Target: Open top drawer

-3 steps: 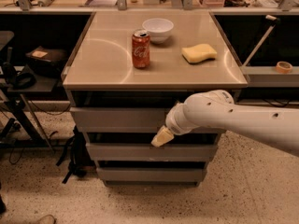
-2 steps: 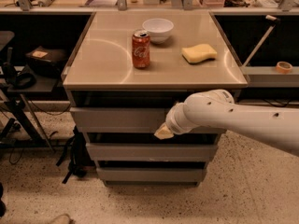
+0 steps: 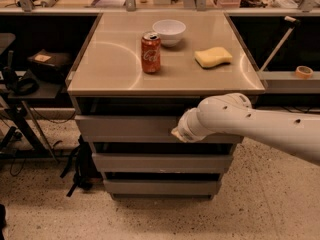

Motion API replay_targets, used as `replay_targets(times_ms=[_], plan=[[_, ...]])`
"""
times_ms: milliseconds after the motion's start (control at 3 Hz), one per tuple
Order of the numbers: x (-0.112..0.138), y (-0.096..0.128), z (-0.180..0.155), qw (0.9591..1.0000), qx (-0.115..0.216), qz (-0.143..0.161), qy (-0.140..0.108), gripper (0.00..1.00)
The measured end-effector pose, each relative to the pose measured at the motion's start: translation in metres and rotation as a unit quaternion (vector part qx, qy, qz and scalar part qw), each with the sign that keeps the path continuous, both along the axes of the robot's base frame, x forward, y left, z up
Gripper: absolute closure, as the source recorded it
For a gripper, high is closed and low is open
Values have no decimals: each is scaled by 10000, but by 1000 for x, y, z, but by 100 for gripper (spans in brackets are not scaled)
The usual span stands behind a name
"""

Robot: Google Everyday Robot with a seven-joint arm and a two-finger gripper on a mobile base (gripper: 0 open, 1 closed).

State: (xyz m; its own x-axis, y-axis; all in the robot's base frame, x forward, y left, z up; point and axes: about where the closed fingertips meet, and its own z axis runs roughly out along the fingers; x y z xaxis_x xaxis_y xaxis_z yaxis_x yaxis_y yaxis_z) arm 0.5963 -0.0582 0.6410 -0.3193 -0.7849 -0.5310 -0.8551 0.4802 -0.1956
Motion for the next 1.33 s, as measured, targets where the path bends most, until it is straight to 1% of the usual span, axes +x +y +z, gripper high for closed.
replay_targets(times_ms=[333, 1333], plan=[[2, -3, 7, 10000, 0, 0, 0, 100], [6, -10, 20, 10000, 0, 0, 0, 100]])
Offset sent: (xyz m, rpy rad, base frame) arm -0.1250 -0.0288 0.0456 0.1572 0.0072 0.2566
